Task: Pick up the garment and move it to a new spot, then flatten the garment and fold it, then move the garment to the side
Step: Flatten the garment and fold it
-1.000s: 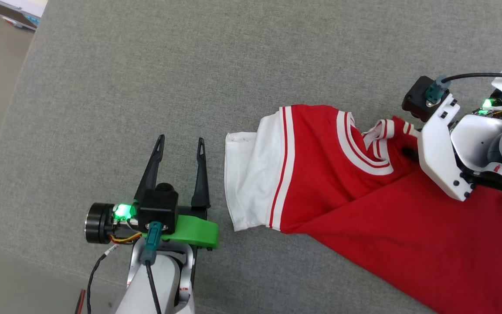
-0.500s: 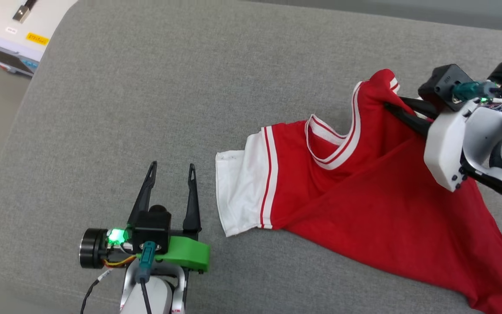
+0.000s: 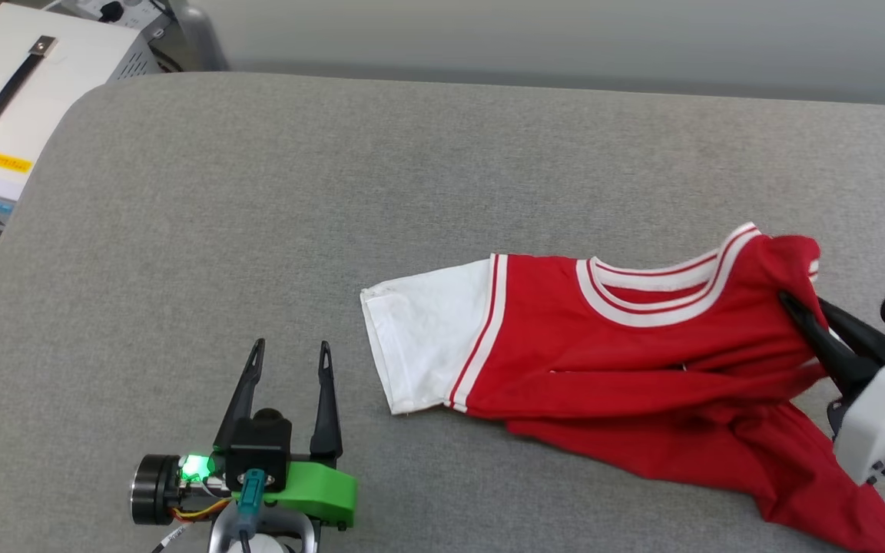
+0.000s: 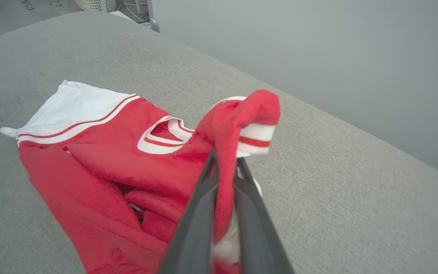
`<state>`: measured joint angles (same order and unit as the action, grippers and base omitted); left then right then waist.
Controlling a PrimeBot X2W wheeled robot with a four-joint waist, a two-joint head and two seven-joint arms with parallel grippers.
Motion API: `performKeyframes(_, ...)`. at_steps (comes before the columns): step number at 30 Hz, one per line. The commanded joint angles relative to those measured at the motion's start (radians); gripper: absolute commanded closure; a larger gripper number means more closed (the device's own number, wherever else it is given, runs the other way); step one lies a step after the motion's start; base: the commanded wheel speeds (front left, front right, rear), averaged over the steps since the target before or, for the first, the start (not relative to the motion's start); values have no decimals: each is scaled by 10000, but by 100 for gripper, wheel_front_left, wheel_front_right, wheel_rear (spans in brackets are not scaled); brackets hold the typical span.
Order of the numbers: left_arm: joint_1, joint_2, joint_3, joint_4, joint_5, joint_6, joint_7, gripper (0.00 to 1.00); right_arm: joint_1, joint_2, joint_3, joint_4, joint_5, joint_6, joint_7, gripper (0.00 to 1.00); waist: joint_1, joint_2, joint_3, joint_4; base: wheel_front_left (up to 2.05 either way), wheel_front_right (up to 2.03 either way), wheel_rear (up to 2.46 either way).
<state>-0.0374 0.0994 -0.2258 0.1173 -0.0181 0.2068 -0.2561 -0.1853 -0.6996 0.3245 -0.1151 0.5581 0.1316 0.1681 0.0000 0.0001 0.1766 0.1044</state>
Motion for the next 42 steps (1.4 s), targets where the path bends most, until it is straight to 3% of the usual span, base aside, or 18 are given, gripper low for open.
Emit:
performKeyframes(1, 125, 74, 8, -52, 10, 20, -57, 0, 627, 360, -610, -372, -317, -9, 134, 100, 0, -1, -224, -362, 0, 0, 0)
performKeyframes(5, 78, 95, -9, -80, 41, -11, -57, 0, 2060, 1145, -2085, -1313, -1093, -9, 575, 100, 0, -1, -149, -576, 0, 0, 0)
performKeyframes(9, -44, 115, -39, -116, 72, -49, -57, 0, 2516, 1515, -2885, -1762, -1412, -9, 734, 100, 0, -1, 51, -686, 0, 0, 0)
performKeyframes(18, -593, 49, -193, -177, 102, -130, -57, 0, 945, 1093, -3421, -1321, -1206, -9, 811, 100, 0, -1, 938, -411, 0, 0, 0)
performKeyframes(23, -992, -43, -298, -174, 89, -141, -57, 0, -585, 310, -2992, -157, -1078, -9, 1053, 100, 0, -1, 1563, -45, 0, 0, 0)
performKeyframes(29, -1386, -133, -363, -201, 57, -137, -57, 0, -2362, -132, -1907, 1970, -815, -9, 1409, 100, 0, -1, 2191, 338, 0, 0, 0)
performKeyframes(32, -1530, -170, -390, -215, 47, -130, -57, 0, -3093, -49, -1390, 3353, -694, -9, 1537, 100, 0, -1, 2396, 472, 0, 0, 0)
performKeyframes(33, -1661, -207, -442, -222, 39, -139, -57, 0, -3603, 148, -975, 4802, -512, -9, 1610, 100, 0, -1, 2534, 614, 0, 0, 0)
performKeyframes(38, -1764, -253, -514, -201, 39, -136, -57, 0, -3942, 361, -180, 6473, -190, -9, 1558, 100, 0, -1, 2536, 738, 0, 0, 0)
performKeyframes(41, -1728, -260, -508, -183, 44, -106, -57, 0, -4022, 350, -39, 6839, 13, -9, 938, 100, 0, -1, 2349, 708, 0, 0, 0)
performKeyframes(42, -1683, -246, -494, -179, 48, -97, -57, 0, -4028, 335, -71, 6914, 39, -9, 596, 68, 0, -1, 2244, 666, 0, 0, 0)
